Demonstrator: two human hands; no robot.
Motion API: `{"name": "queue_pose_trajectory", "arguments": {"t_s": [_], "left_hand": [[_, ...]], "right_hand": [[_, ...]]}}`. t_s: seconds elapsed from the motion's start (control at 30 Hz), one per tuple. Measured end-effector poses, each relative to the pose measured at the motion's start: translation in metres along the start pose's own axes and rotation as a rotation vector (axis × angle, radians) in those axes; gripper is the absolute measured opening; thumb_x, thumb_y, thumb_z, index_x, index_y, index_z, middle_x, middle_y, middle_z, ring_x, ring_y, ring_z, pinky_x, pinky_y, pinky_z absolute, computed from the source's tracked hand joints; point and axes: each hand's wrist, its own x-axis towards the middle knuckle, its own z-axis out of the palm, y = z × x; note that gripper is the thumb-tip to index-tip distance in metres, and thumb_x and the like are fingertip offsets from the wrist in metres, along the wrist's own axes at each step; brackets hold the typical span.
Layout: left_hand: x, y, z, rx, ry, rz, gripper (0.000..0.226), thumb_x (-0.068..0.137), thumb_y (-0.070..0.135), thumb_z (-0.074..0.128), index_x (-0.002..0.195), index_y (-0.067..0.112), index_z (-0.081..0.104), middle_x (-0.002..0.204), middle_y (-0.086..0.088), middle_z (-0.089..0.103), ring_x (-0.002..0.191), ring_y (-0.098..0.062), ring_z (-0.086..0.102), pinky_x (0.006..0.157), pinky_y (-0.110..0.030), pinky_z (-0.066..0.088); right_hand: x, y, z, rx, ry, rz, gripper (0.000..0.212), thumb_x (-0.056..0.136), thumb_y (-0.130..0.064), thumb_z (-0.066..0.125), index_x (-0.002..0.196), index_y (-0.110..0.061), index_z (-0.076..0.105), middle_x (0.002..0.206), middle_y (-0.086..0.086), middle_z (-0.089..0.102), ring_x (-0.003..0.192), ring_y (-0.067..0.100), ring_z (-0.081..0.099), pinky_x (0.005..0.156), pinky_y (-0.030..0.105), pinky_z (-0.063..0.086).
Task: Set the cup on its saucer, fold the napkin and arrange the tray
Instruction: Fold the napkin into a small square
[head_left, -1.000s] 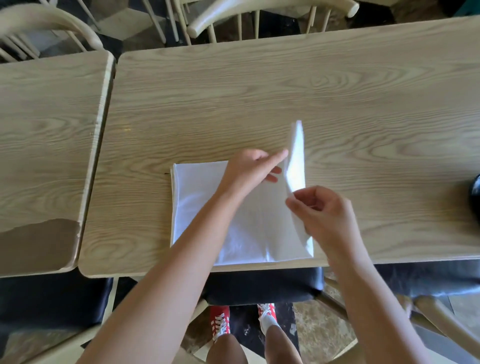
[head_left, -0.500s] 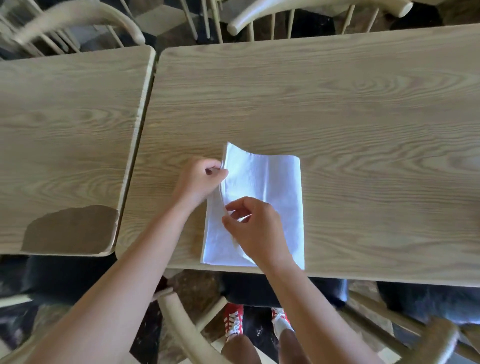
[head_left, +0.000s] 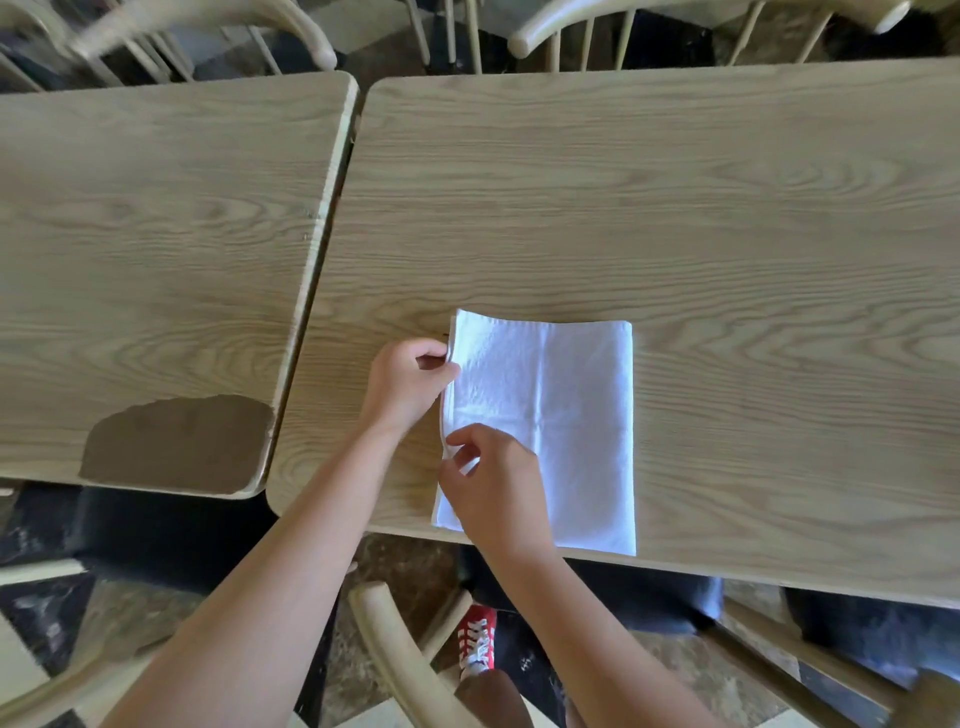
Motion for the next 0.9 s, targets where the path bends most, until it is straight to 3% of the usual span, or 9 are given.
{"name": "queue_pose_trajectory", "arguments": {"t_s": [0.13, 0.23, 0.33, 0.4, 0.47, 0.57, 0.63, 0.77, 0.9], "left_hand": [[-0.003, -0.001, 0.003, 0.018, 0.042, 0.048, 0.014, 0.073, 0.005, 0.065, 0.083, 0.012, 0.07, 0.077, 0.006, 0.067, 0.071, -0.003, 0.061, 0.068, -0.011, 0.043], [-0.007, -0.002, 0.008, 0.036, 0.089, 0.101, 0.014, 0.072, 0.003, 0.064, 0.081, 0.012, 0.068, 0.074, 0.008, 0.065, 0.068, 0.001, 0.058, 0.064, -0.003, 0.039], [-0.011, -0.003, 0.012, 0.025, 0.132, 0.147, 0.019, 0.071, -0.001, 0.065, 0.087, 0.01, 0.067, 0.079, 0.002, 0.068, 0.073, -0.01, 0.062, 0.065, -0.008, 0.041], [-0.015, -0.002, 0.018, -0.014, 0.134, 0.192, 0.026, 0.071, -0.005, 0.064, 0.094, 0.008, 0.066, 0.081, 0.0, 0.068, 0.074, -0.017, 0.064, 0.067, -0.015, 0.047], [-0.019, -0.001, 0.025, 0.002, 0.118, 0.251, 0.036, 0.072, -0.004, 0.065, 0.107, 0.006, 0.063, 0.085, -0.006, 0.067, 0.076, -0.023, 0.063, 0.074, -0.031, 0.053], [-0.023, -0.002, 0.043, 0.219, 0.147, 0.34, 0.059, 0.081, 0.008, 0.064, 0.135, 0.008, 0.042, 0.125, -0.018, 0.057, 0.112, -0.029, 0.054, 0.099, -0.041, 0.044], [-0.024, 0.006, 0.058, 0.393, 0.154, 0.434, 0.066, 0.087, 0.015, 0.055, 0.145, 0.009, 0.022, 0.15, -0.017, 0.031, 0.138, -0.029, 0.029, 0.11, -0.045, 0.026], [-0.022, 0.024, 0.088, 0.572, 0.0, 0.541, 0.061, 0.091, 0.031, 0.033, 0.147, 0.019, 0.014, 0.157, -0.006, 0.015, 0.144, -0.023, 0.013, 0.113, -0.054, 0.008], [-0.016, 0.022, 0.1, 0.67, -0.093, 0.501, 0.058, 0.093, 0.037, 0.03, 0.147, 0.022, 0.014, 0.158, 0.0, 0.011, 0.145, -0.019, 0.005, 0.113, -0.053, 0.008]], "right_hand": [[-0.006, 0.009, 0.014, -0.132, -0.054, -0.017, 0.016, 0.088, -0.016, 0.05, 0.097, -0.014, 0.062, 0.087, 0.002, 0.06, 0.073, 0.018, 0.055, 0.065, 0.027, 0.046], [-0.013, 0.021, 0.017, -0.541, 0.041, -0.197, 0.011, 0.074, -0.013, 0.063, 0.085, -0.016, 0.065, 0.08, 0.0, 0.06, 0.069, 0.021, 0.055, 0.058, 0.033, 0.048], [-0.017, 0.037, 0.011, -0.762, 0.084, -0.319, 0.041, 0.07, -0.028, 0.069, 0.11, -0.022, 0.065, 0.117, 0.004, 0.064, 0.103, 0.027, 0.061, 0.081, 0.041, 0.052], [-0.017, 0.05, 0.001, -0.851, 0.0, -0.322, 0.053, 0.082, -0.039, 0.057, 0.132, -0.024, 0.049, 0.143, 0.007, 0.046, 0.134, 0.029, 0.039, 0.104, 0.054, 0.035], [-0.017, 0.064, -0.01, -0.912, -0.048, -0.332, 0.057, 0.088, -0.046, 0.042, 0.142, -0.028, 0.033, 0.152, 0.006, 0.03, 0.142, 0.027, 0.019, 0.113, 0.056, 0.016], [-0.013, 0.079, -0.031, -0.92, -0.063, -0.339, 0.06, 0.089, -0.05, 0.035, 0.144, -0.03, 0.026, 0.154, 0.004, 0.025, 0.144, 0.023, 0.013, 0.114, 0.054, 0.007], [-0.01, 0.086, -0.048, -0.905, -0.052, -0.338, 0.061, 0.089, -0.051, 0.035, 0.145, -0.03, 0.024, 0.155, 0.003, 0.022, 0.144, 0.021, 0.012, 0.114, 0.052, 0.006], [-0.009, 0.093, -0.071, -0.822, 0.005, -0.392, 0.055, 0.085, -0.037, 0.04, 0.138, -0.024, 0.04, 0.151, 0.003, 0.034, 0.141, 0.022, 0.025, 0.111, 0.055, 0.025], [0.013, 0.089, -0.082, -0.656, 0.164, -0.455, 0.037, 0.084, -0.018, 0.039, 0.111, -0.013, 0.064, 0.142, 0.014, 0.046, 0.135, 0.032, 0.036, 0.109, 0.054, 0.031]]}}
